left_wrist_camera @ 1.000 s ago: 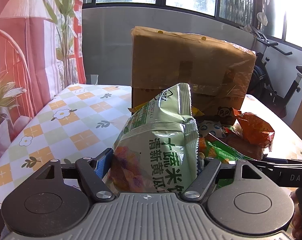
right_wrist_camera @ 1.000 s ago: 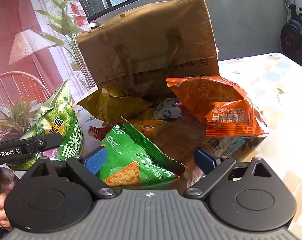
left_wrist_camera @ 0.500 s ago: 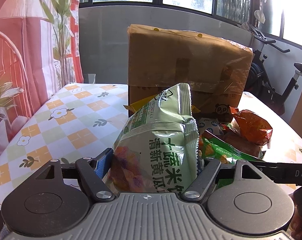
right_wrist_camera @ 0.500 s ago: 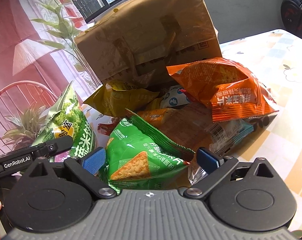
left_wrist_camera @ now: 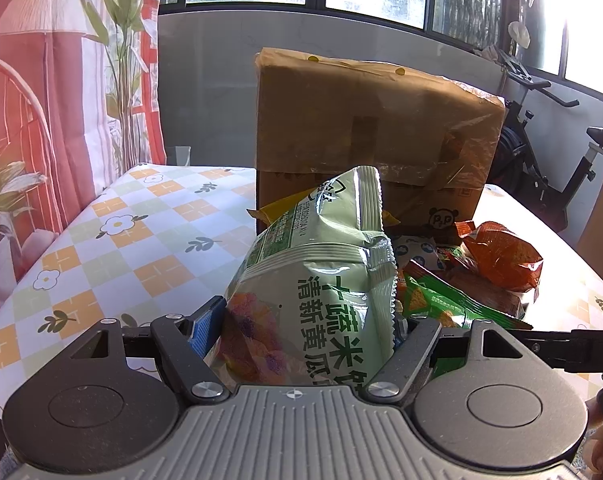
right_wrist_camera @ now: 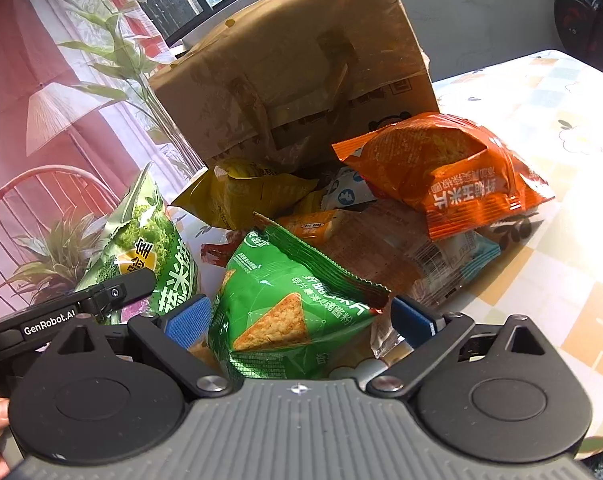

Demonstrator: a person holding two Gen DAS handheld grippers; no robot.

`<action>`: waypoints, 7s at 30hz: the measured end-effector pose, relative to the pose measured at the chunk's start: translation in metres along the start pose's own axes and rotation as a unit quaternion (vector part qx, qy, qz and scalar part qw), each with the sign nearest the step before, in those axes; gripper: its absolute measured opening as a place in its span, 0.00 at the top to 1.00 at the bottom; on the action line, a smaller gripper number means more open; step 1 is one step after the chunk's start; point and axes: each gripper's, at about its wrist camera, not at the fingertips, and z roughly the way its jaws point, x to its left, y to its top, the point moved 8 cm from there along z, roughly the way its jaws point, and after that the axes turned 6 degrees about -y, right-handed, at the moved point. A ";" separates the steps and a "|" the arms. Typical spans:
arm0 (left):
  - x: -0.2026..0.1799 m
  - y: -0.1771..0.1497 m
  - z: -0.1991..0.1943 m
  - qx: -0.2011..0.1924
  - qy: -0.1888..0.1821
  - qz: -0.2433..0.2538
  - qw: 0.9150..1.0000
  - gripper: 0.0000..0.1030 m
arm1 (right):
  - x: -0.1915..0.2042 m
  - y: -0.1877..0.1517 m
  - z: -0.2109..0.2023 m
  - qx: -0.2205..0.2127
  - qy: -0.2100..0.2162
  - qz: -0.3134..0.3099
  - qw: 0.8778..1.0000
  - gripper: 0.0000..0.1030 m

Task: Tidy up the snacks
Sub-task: 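Lift the pale green bag with the left tool while the right tool grasps the green chip bag, then carry both bags over the open box and lower them inside, then open both tools to drop the bags into the box, then return both tools to the pile and close the right tool on the orange bag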

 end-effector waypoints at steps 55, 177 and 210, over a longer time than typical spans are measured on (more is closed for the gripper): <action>0.051 -0.005 -0.025 -0.033 0.015 -0.098 0.995 0.24 | 0.075 0.008 0.077 0.132 -0.135 -0.068 0.980 0.26; 0.003 0.272 0.210 0.062 -0.035 -0.034 0.997 0.41 | 0.027 0.300 0.049 -0.161 -0.042 -0.103 0.981 0.16; 0.016 0.142 0.073 -0.047 -0.037 -0.042 0.997 0.27 | -0.030 0.148 0.019 -0.037 -0.051 -0.248 0.967 0.16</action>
